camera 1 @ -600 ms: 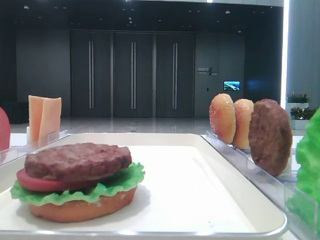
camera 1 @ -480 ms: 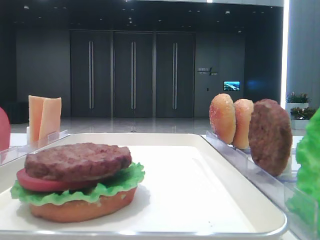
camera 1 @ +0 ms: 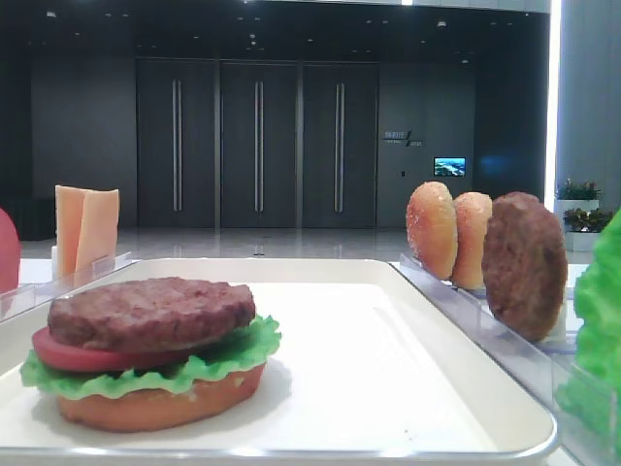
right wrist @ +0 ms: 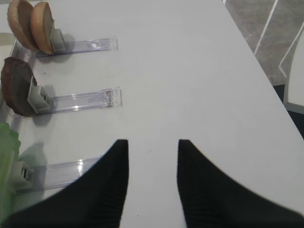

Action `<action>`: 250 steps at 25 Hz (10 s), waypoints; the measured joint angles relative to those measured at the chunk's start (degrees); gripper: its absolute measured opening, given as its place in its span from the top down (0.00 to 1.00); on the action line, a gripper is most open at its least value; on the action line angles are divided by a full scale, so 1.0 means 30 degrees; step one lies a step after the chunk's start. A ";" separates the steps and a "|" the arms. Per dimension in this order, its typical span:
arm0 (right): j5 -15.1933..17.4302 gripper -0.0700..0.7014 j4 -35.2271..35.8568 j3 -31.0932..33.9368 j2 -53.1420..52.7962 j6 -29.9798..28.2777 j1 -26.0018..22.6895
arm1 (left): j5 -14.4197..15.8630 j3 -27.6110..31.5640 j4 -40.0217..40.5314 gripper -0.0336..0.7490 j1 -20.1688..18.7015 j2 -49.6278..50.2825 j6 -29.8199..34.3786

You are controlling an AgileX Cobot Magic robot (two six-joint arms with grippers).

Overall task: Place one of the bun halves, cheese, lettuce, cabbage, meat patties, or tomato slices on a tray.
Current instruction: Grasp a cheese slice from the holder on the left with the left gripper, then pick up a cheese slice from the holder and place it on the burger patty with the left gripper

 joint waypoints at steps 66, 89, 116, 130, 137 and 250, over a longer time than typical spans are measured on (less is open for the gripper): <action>-0.0058 0.59 0.0000 0.0000 0.0000 0.0000 0.0000 | 0.1938 -2.3542 0.1440 0.36 -0.0094 3.6985 -0.2263; -0.0058 0.59 0.0000 0.0000 0.0000 0.0000 0.0000 | -0.0899 -2.3542 0.1964 0.22 -0.7951 3.7683 -0.7271; -0.0058 0.59 0.0000 0.0000 0.0000 0.0000 0.0000 | -0.1883 -2.3564 0.2715 0.22 -0.7065 3.9335 -0.7876; -0.0058 0.59 0.0000 0.0000 0.0000 0.0000 0.0000 | -0.1477 -2.3803 0.1872 0.22 -0.7065 3.9367 -0.7244; -0.0058 0.59 0.0000 0.0000 0.0000 0.0000 0.0000 | -0.0974 -2.5064 0.1831 0.30 -0.7065 3.9367 -0.6899; -0.0058 0.59 0.0000 0.0000 0.0000 -0.0016 0.0000 | -0.5002 -0.9076 -1.6433 0.92 -0.7118 2.5835 0.6303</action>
